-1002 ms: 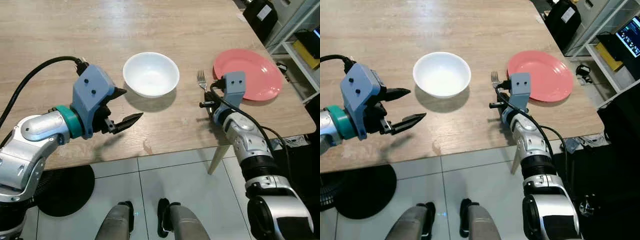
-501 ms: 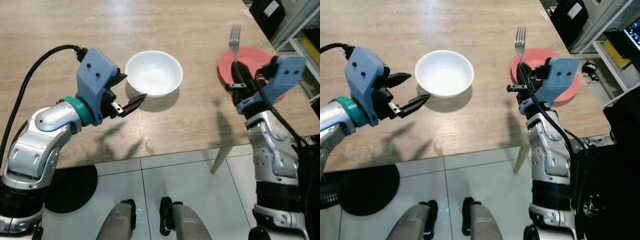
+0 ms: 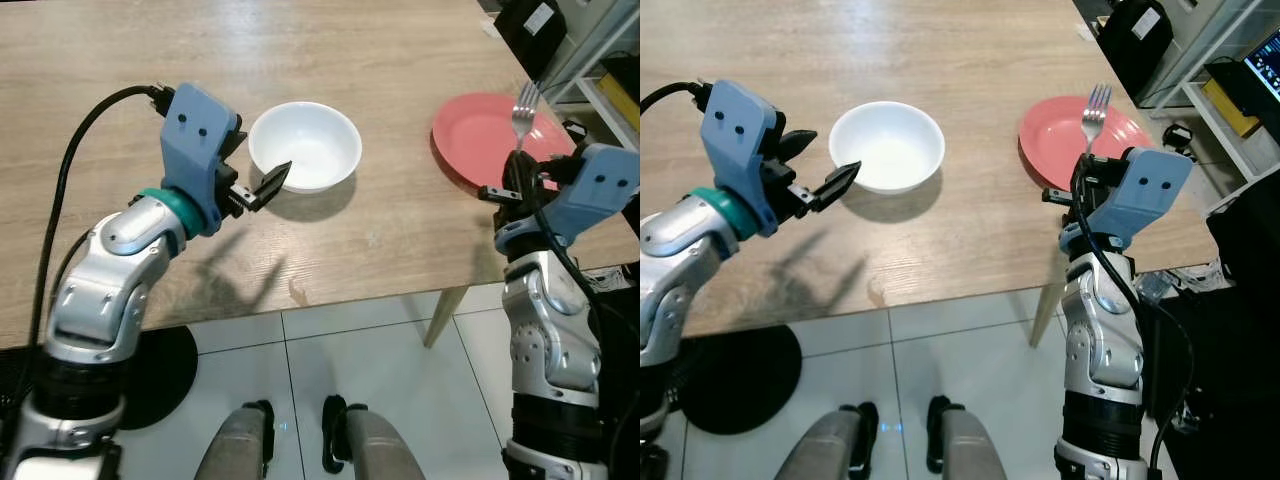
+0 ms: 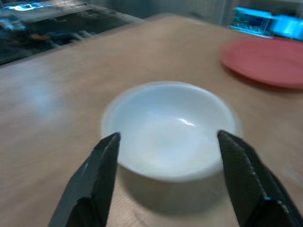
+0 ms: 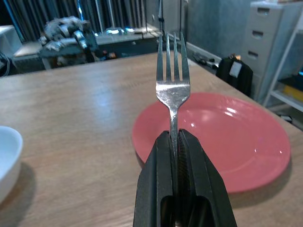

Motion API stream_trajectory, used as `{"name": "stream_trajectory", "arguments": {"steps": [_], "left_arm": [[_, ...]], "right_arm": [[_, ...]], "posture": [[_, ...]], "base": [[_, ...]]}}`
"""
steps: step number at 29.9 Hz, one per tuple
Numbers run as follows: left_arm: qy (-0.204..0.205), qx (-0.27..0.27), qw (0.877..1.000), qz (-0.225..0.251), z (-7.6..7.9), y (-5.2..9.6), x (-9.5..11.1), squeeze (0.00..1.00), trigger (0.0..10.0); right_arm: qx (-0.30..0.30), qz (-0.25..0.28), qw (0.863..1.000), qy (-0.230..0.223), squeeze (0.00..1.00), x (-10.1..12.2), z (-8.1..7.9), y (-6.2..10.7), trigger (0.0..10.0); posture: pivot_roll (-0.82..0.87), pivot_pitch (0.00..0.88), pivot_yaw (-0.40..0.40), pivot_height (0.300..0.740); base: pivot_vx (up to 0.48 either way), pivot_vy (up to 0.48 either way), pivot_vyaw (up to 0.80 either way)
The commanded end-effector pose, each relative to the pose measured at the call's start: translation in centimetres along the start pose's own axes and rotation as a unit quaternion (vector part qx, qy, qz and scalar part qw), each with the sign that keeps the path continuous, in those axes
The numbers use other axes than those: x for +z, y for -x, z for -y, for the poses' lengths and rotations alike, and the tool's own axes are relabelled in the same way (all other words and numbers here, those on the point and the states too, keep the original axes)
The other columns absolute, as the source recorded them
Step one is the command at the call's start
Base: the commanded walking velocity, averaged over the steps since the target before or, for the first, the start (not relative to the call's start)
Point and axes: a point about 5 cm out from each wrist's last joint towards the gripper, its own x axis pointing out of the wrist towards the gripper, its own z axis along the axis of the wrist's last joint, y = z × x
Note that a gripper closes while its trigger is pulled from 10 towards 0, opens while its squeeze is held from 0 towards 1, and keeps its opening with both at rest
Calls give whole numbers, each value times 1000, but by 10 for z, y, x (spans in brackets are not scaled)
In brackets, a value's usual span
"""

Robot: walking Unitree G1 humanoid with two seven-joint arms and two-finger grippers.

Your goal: Setting the table

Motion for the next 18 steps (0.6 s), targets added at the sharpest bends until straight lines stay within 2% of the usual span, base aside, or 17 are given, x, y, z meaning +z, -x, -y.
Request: {"name": "stream_trajectory", "arguments": {"steps": [1, 2, 3, 4, 6, 13, 18], "left_arm": [[-25, 67, 997, 9, -9, -5, -2, 0, 10000], [-25, 67, 997, 9, -9, -5, -2, 0, 10000], [-43, 103, 994, 19, -12, -8, -2, 0, 10000], [-43, 103, 994, 19, -12, -8, -2, 0, 10000], [-60, 140, 988, 33, -17, -11, 0, 0, 10000], [-58, 164, 984, 40, -22, -11, 1, 0, 10000], [-62, 170, 983, 40, -23, -9, 0, 0, 10000]], "right_arm": [[-6, 6, 1000, 12, 0, 1, 3, -5, 10000], [-6, 6, 1000, 12, 0, 1, 3, -5, 10000], [-1, 12, 1000, 18, 0, 3, 2, -11, 10000], [-1, 12, 1000, 18, 0, 3, 2, -11, 10000], [12, 16, 1000, 21, 0, 4, -2, -20, 10000], [36, 14, 999, 21, 0, 3, -10, -28, 10000], [38, 8, 999, 21, 0, -1, -11, -29, 10000]], "posture": [[69, 64, 10, 740], [69, 64, 10, 740], [78, 41, 8, 740], [78, 41, 8, 740], [93, 15, -5, 740], [105, 7, -19, 740], [110, 7, -19, 740]], "base": [[0, 0, 0], [0, 0, 0], [0, 0, 0], [0, 0, 0], [0, 0, 0], [0, 0, 0], [-340, 0, 0]]}}
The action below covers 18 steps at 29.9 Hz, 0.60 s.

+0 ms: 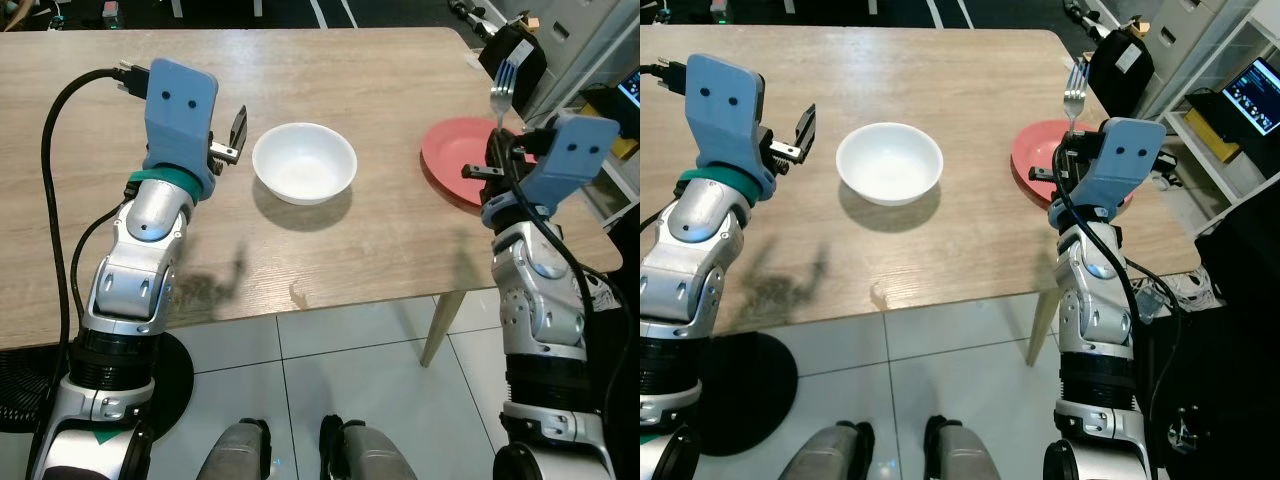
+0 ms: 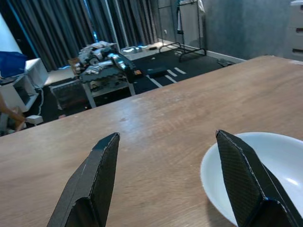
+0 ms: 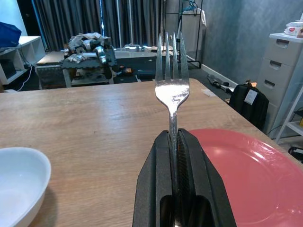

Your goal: Setting the table

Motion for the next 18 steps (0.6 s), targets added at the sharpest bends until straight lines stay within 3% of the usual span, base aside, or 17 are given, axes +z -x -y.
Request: {"name": "stream_trajectory", "arguments": {"steps": [1, 18], "left_arm": [[2, 3, 1000, -3, 1, 1, -4, 0, 10000], [0, 4, 1000, 16, 10, -7, -5, 0, 10000]], "right_arm": [[-2, 0, 1000, 0, 0, -2, 2, 0, 10000], [-24, 2, 1000, 8, 0, -7, 12, 0, 10000]], "posture": [[108, 8, -16, 740], [85, 10, 3, 740]], "base": [[-352, 0, 0], [-403, 0, 0]]}}
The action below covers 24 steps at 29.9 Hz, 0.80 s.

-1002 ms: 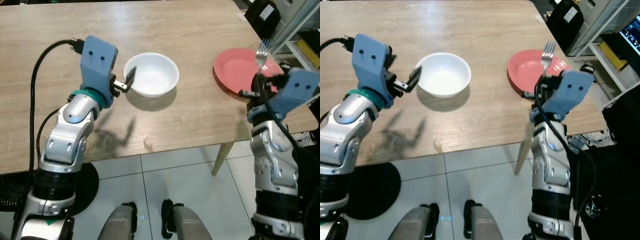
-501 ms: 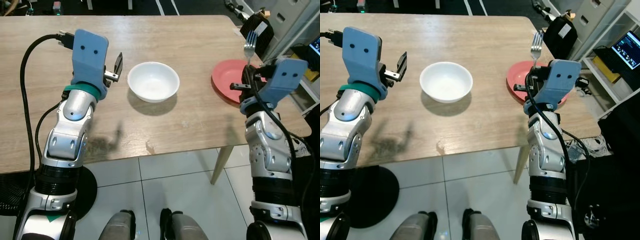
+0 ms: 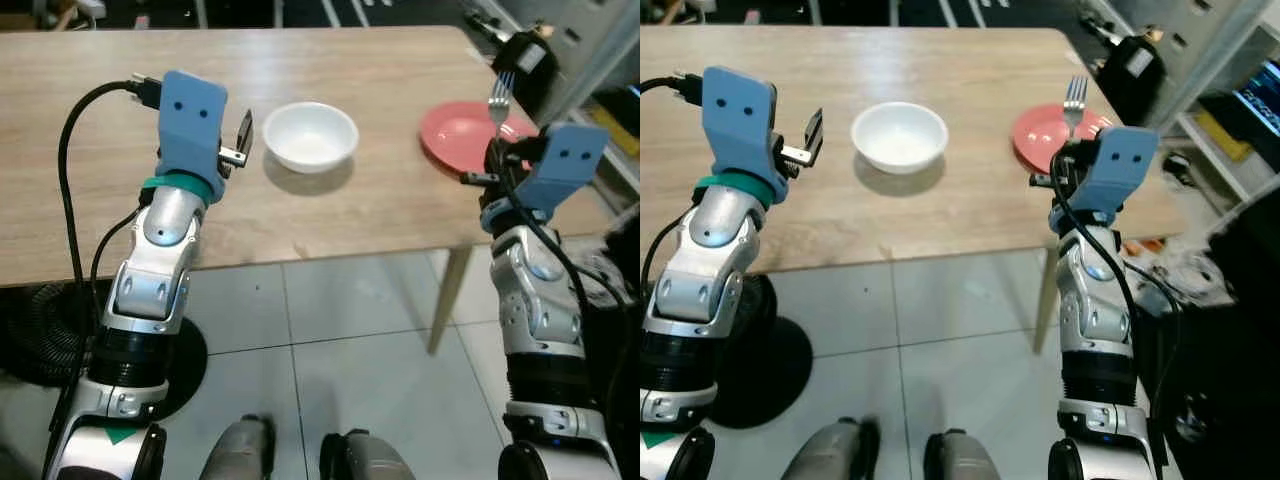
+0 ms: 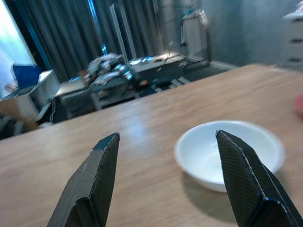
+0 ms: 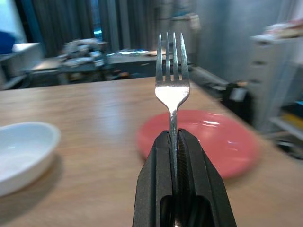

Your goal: Setting the table

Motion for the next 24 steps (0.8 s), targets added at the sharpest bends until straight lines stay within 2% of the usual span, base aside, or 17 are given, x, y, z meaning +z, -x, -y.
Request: {"name": "stream_trajectory", "arguments": {"steps": [1, 24], "left_arm": [[-5, 3, 1000, -6, -2, 2, -5, 0, 10000], [-1, -7, 1000, 3, 4, -3, -5, 0, 10000]], "right_arm": [[-4, 1, 1000, -1, 0, -2, 1, 1, 10000], [-11, 7, 1000, 6, 0, -1, 5, 2, 10000]], "posture": [[85, 10, 3, 740], [66, 0, 13, 740]], "base": [[-390, 0, 0], [-382, 0, 0]]}}
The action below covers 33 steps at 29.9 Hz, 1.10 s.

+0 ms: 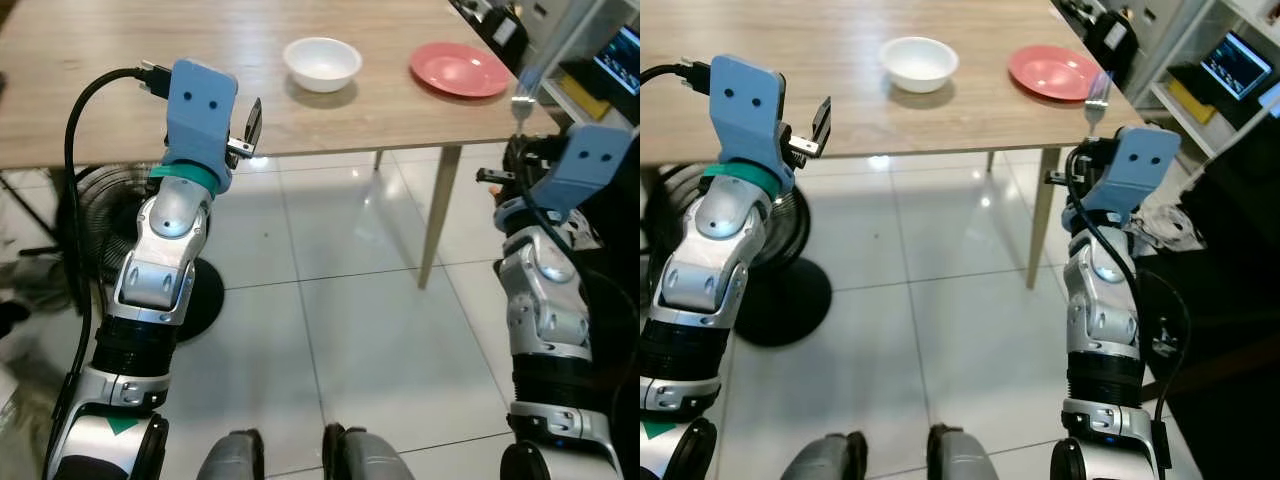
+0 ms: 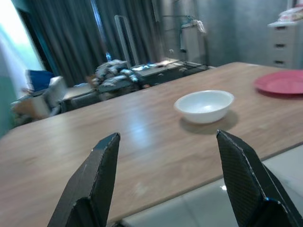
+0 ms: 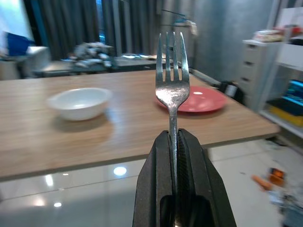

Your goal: Setting the table

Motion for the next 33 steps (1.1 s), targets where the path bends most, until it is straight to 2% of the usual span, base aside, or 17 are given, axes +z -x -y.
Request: {"name": "stream_trajectory", "arguments": {"steps": [1, 16, 22, 25, 33], "left_arm": [[2, -6, 1000, -7, 3, 1, -4, 0, 10000], [4, -11, 1000, -2, 7, 0, -4, 0, 10000], [7, -11, 1000, -2, 7, -1, -4, 0, 10000], [8, -11, 1000, -2, 7, -1, -4, 0, 10000], [18, -10, 1000, -3, 8, -1, -4, 0, 10000]], "right_arm": [[-7, -2, 1000, 4, 0, -1, 4, 2, 10000], [-6, -2, 1000, 7, 0, -3, 7, 2, 10000], [-2, -9, 1000, 9, 0, -4, 6, 2, 10000], [-6, -16, 1000, -10, 0, -6, 6, 1, 10000], [-6, -12, 1000, -6, 0, -4, 6, 2, 10000]], "posture": [[66, 0, 13, 740], [63, 0, 14, 740], [63, 0, 14, 740], [62, 0, 13, 740], [62, 1, 16, 740]], "base": [[-371, 0, 0], [-335, 0, 0], [0, 0, 0], [0, 0, -800], [0, 0, -800]]}}
